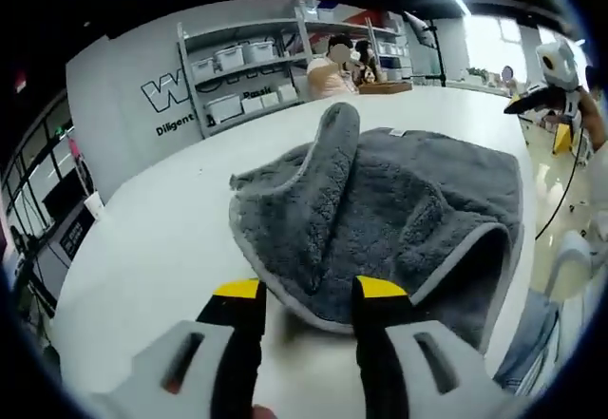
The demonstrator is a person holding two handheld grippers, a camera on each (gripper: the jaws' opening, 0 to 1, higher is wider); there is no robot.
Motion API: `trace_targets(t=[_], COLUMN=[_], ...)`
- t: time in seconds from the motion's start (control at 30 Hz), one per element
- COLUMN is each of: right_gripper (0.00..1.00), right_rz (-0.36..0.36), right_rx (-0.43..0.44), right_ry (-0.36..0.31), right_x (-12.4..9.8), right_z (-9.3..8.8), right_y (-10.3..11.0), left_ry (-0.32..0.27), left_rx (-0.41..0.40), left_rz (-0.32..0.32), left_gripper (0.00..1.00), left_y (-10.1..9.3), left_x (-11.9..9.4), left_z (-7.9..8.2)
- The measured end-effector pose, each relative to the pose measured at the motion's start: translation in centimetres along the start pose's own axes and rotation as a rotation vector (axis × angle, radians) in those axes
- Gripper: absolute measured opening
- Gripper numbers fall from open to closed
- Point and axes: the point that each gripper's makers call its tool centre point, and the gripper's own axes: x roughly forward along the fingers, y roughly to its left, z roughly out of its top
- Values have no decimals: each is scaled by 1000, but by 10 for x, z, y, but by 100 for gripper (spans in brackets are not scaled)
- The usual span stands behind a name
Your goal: Open the folded towel by lifting each exposed corner and separating the folded layers until the towel lies flat within the target outline without major curled edges
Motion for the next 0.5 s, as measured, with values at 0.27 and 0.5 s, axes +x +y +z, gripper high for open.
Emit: trace_targets(t=[0.27, 0.5], right_gripper=[96, 96], right_rz=[5, 3], right_rx=[0, 5], right_ry=[2, 1], right_x=[1, 1], right_z=[0, 0], right_y=[1, 0], left_ry=[-4, -135], left_rx=[-59, -190], left_rz=[86, 69], left_gripper=[61, 71], left_y=[26, 44], left_x=[-7, -12], left_z=[-1, 20])
